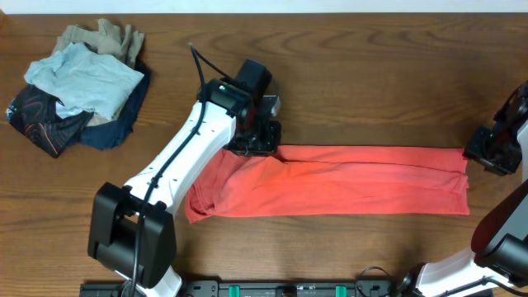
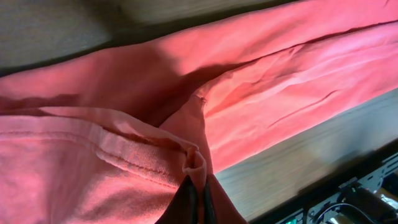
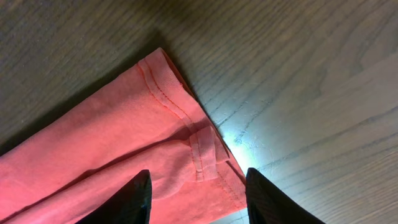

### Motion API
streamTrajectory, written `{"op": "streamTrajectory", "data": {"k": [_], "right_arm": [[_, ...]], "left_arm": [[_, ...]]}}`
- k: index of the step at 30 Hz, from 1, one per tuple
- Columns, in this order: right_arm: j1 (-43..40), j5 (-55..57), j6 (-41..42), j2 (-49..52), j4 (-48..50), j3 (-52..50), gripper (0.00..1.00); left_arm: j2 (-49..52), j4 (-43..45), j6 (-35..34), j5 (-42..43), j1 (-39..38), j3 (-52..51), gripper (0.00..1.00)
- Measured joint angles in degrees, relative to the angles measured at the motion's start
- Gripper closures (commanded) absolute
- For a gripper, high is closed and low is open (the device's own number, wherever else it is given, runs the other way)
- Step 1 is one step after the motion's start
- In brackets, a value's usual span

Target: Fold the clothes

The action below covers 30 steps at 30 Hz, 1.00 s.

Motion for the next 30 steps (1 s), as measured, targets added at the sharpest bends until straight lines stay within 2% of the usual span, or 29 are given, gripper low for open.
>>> {"op": "streamTrajectory", "data": {"k": [6,11,26,28,30], "right_arm": [[0.0,0.0,0.0,0.0,0.0,0.0,0.52],[0.0,0.0,0.0,0.0,0.0,0.0,0.52],[0.0,0.0,0.0,0.0,0.0,0.0,0.52],[0.0,0.0,0.0,0.0,0.0,0.0,0.51],[0.0,0.0,0.0,0.0,0.0,0.0,0.51]], "left_arm": [[1.3,0.5,0.2,-0.5,-1.3,0.0,0.93],[3.6,2.2,0.4,-0.7,-1.5,-0.4,0.89],[9.1,6.9,0.4,-0.8,-4.9,-0.7,0.89],[9.1,7.5,1.2,-0.8,-6.2,-0.7,0.85],[9.1,7.8,2.5,-0.8,-7.8,-0.7,0.71]]}}
